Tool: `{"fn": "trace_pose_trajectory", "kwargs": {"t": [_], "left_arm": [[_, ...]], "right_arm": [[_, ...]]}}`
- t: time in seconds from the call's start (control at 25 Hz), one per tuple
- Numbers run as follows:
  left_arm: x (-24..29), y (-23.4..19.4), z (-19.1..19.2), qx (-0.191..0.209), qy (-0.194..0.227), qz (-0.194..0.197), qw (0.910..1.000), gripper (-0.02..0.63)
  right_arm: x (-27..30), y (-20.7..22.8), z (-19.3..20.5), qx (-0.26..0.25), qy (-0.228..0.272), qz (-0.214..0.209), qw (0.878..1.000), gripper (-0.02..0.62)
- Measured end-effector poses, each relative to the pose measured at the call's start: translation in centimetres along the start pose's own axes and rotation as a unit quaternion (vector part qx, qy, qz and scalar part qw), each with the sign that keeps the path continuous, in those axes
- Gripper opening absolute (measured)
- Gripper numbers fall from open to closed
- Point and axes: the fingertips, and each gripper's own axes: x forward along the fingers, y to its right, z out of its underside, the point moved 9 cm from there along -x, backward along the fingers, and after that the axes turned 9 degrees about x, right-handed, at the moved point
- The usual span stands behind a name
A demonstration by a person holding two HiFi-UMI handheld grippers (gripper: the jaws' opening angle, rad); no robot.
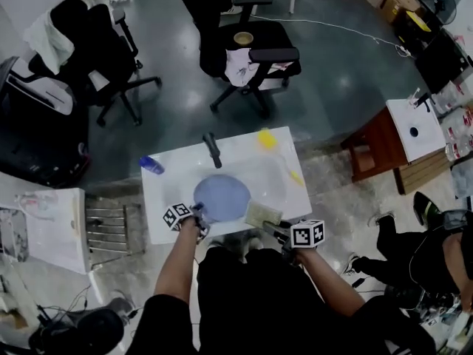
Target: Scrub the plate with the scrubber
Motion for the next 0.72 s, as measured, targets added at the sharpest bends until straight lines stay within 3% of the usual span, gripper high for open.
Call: {"fn": "trace_pose_trajectory", "kwargs": {"t": [0.12, 0.44, 0.52, 0.64, 0.72], "left_arm": [[0.7, 0.4, -0.3, 0.023, -0.015, -0.012, 0.9996, 0.094], [1.0, 1.3, 0.4, 0.086, -0.035, 0.002, 0.9957, 0.123], [0.3, 1.5, 0.6, 0.13, -0.029, -0.008, 0.991, 0.166], [-1.6, 2.0, 1.0, 0.208, 0.001, -0.023, 0.9778, 0.169], [-3.6, 3.0, 1.6, 0.238, 0.034, -0.012, 0.9706, 0.169]], "right_arm": [[-0.3, -0.3, -0.7, -0.008, 0.007, 0.003, 1.0, 0.061], [-2.4, 0.1, -1.3, -0.024, 0.025, 0.02, 0.999, 0.061], [-3.1, 0.0, -1.3, -0.042, 0.037, 0.031, 0.998, 0.061], [-3.9, 0.4, -1.1, -0.072, 0.032, 0.052, 0.996, 0.061], [-4.2, 0.9, -1.1, -0.091, 0.026, 0.063, 0.994, 0.061]]}}
